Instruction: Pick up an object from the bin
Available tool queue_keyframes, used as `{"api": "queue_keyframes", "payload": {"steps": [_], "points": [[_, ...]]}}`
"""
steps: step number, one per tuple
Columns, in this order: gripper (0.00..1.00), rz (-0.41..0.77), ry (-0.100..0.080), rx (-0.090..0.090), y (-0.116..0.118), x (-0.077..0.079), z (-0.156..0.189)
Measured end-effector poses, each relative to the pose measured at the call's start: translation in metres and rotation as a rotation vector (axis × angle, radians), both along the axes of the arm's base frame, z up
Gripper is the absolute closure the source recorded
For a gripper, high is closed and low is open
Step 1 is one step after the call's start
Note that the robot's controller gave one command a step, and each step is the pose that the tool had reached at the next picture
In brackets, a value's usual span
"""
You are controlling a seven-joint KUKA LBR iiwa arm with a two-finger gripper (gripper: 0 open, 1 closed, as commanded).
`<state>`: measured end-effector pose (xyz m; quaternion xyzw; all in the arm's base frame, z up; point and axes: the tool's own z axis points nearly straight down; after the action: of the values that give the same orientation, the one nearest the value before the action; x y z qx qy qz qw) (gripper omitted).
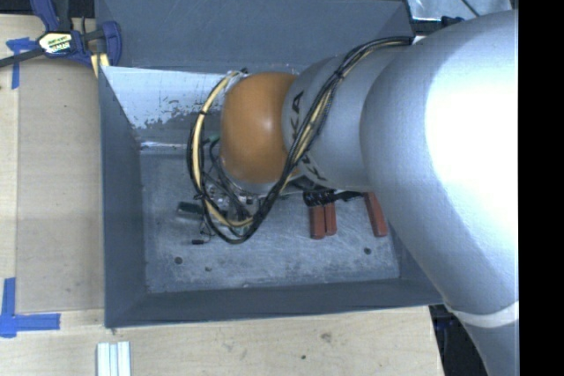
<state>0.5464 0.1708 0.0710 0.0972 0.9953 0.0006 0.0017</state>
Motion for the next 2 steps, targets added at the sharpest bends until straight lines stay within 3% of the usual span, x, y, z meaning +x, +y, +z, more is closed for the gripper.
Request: {"api": "queue_keyframes", "payload": {"steps": [2], "points": [[1.00, 0.000, 0.000, 0.000, -0.0002, -0.0003, 0.0014]]}}
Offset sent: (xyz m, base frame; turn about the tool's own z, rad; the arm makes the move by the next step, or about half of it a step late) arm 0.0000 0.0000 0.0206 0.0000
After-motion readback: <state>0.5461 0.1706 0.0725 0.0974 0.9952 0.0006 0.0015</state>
